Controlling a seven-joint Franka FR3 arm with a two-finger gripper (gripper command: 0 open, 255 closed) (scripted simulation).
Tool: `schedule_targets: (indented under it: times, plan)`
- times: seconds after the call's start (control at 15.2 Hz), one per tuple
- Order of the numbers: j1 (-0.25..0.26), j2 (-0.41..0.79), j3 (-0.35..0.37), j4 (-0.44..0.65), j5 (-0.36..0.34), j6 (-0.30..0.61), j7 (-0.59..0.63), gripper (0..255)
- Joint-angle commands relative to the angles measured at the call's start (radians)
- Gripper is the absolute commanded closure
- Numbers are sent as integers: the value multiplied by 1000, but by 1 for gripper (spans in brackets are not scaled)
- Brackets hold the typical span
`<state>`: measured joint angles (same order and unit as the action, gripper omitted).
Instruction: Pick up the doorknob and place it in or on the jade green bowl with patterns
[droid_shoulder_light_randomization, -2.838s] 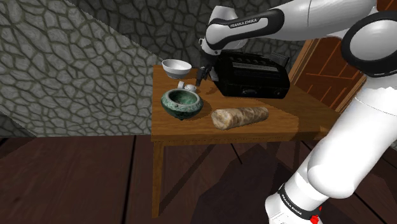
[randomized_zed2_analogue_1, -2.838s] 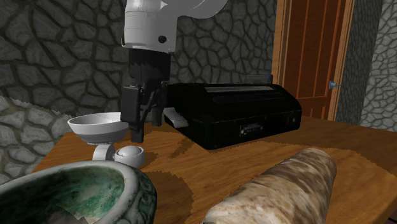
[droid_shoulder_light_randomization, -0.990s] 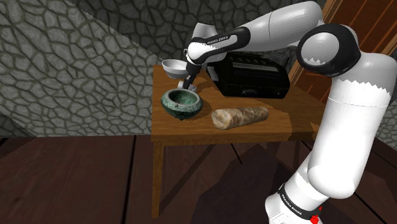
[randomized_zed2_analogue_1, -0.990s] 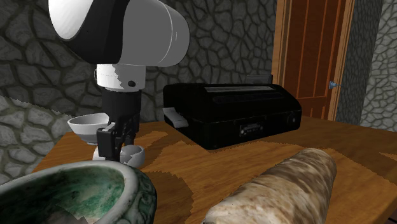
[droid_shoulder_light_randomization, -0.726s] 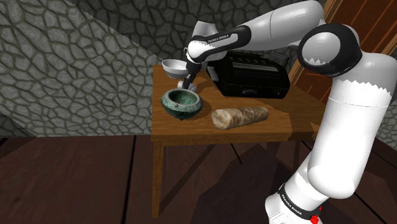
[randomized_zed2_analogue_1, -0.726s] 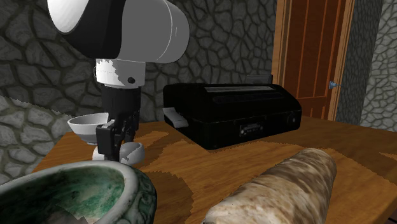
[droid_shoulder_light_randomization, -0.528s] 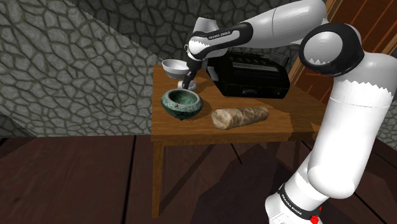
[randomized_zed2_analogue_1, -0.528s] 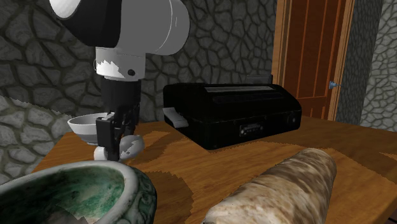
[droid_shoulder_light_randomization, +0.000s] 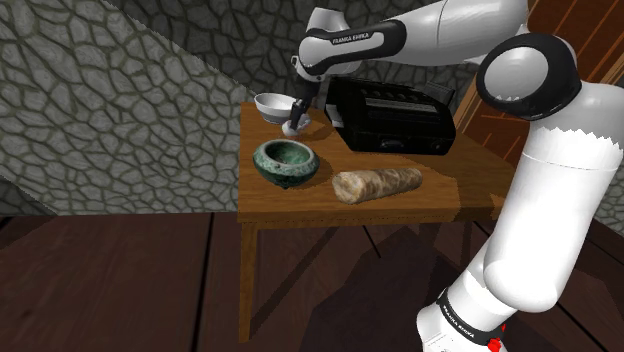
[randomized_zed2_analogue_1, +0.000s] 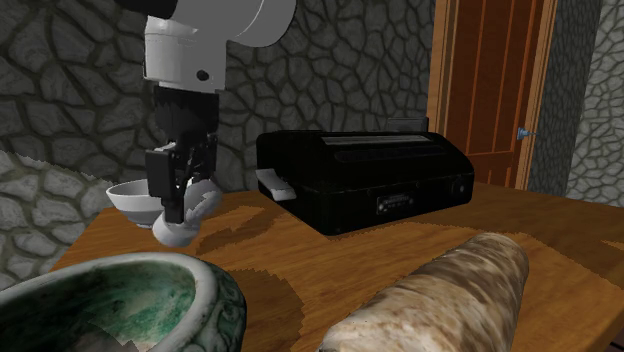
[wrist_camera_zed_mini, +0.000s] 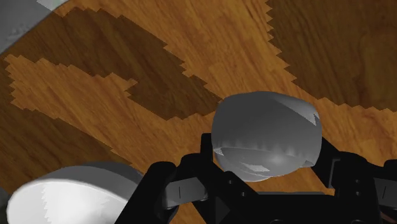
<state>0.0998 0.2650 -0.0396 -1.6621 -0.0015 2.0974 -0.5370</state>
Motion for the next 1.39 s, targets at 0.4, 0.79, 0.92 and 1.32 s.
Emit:
schedule_targets:
  times: [0.4,0.79,0.92,1.32]
  plan:
    - [0,-15,0,88,0,-103,0,255]
    - [0,-15,0,169,0,-184,-1,255]
    - [0,-13,0,199,0,-211,-1,255]
    - [11,-39,5,220,-5,-258,15,255]
